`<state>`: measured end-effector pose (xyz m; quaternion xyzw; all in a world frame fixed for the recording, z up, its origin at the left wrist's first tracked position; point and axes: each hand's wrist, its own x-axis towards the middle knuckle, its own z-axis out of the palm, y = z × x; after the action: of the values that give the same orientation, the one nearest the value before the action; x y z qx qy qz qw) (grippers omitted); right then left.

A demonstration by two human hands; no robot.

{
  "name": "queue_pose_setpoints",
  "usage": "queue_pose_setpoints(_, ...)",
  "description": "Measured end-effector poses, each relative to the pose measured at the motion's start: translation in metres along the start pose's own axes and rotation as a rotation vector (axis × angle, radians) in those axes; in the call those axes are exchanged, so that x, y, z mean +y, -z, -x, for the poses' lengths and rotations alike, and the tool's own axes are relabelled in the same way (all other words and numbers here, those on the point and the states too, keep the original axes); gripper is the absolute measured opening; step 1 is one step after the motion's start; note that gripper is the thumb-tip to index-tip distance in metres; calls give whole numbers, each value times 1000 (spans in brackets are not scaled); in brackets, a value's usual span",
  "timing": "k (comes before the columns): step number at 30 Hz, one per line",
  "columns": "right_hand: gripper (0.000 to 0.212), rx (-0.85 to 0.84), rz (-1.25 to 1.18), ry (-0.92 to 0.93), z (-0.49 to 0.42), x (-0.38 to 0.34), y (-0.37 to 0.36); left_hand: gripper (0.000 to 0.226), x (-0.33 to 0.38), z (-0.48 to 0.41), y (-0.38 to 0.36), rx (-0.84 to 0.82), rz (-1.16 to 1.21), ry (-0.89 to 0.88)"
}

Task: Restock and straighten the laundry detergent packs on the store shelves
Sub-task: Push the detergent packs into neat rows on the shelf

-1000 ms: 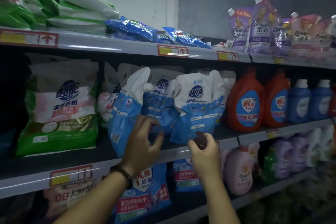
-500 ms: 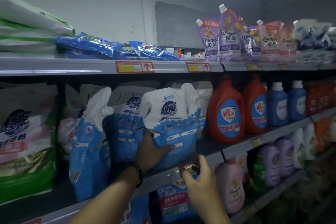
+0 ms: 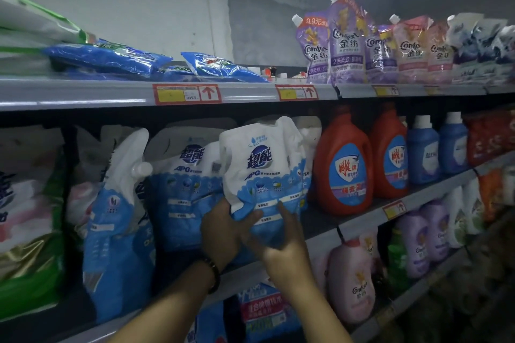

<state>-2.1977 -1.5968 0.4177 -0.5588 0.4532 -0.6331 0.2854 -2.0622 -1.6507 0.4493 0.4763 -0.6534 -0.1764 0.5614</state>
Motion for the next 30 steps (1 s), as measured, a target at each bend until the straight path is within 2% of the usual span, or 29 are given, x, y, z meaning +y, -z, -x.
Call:
queue_pose_setpoints(2, 121, 34, -79, 6, 0, -13, 3, 32, 22, 9, 1, 31, -104, -84)
queue_pose_setpoints(5, 121, -8, -197, 57, 0, -32, 14, 30, 55, 26, 4, 133, -312, -156)
queue_pose_setpoints(7, 122, -31, -186, 71, 1, -36, 16, 20, 69, 46, 4, 150, -366, -186)
queue_pose_setpoints(9, 113, -15, -105, 70, 4, -33, 19, 20, 73, 73, 1, 106, -422, -223)
queue_pose_setpoints(13, 97, -102, 82, 72, 16, -37, 32, 40, 60, 96, 3, -12, -203, -195)
queue_pose_setpoints(16, 59, 17, 133, -6, 11, -46, 38, 67, 55, 95, 5, -252, -101, -307)
queue_pose_setpoints(17, 52, 62, 168, -39, 8, -49, 39, 72, 55, 96, 7, -314, -86, -313)
queue_pose_setpoints(21, 52, 82, 285, -97, 11, -57, 41, 63, 39, 89, 19, -431, 24, -269)
queue_pose_setpoints(24, 41, 84, 314, -81, 12, -59, 43, 38, 23, 79, 31, -345, 110, -132)
queue_pose_setpoints(25, 36, 69, 320, -85, 8, -59, 46, 36, 18, 75, 33, -317, 111, -75)
queue_pose_setpoints(27, 32, 21, 335, -95, -4, -60, 54, 50, 11, 66, 38, -282, 3, -57)
queue_pose_setpoints(30, 40, -132, 319, -125, -29, -63, 66, 99, 3, 44, 42, -314, -116, -65)
